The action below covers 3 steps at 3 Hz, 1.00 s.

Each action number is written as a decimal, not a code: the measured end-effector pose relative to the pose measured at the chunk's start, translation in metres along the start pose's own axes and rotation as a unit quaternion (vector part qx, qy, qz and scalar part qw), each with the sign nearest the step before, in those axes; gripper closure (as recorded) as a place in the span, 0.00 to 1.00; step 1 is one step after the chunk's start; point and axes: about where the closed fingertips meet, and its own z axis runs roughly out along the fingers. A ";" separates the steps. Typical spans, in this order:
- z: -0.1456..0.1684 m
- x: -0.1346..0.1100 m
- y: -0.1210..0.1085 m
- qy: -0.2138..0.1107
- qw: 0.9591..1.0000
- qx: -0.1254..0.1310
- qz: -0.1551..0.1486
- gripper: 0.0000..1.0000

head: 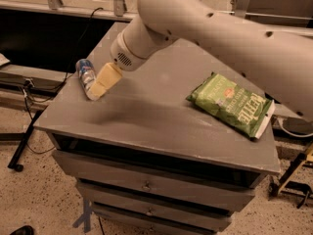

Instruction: Move redbull can near blue plastic bottle

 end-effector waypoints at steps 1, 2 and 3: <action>0.035 -0.001 -0.008 -0.007 1.000 0.011 0.026 0.00; 0.064 0.000 -0.015 -0.009 0.998 0.024 0.062 0.00; 0.081 -0.005 -0.016 -0.011 0.995 0.028 0.095 0.00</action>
Offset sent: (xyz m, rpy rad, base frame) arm 0.0524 0.0471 -0.0685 0.0747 0.0743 -0.2173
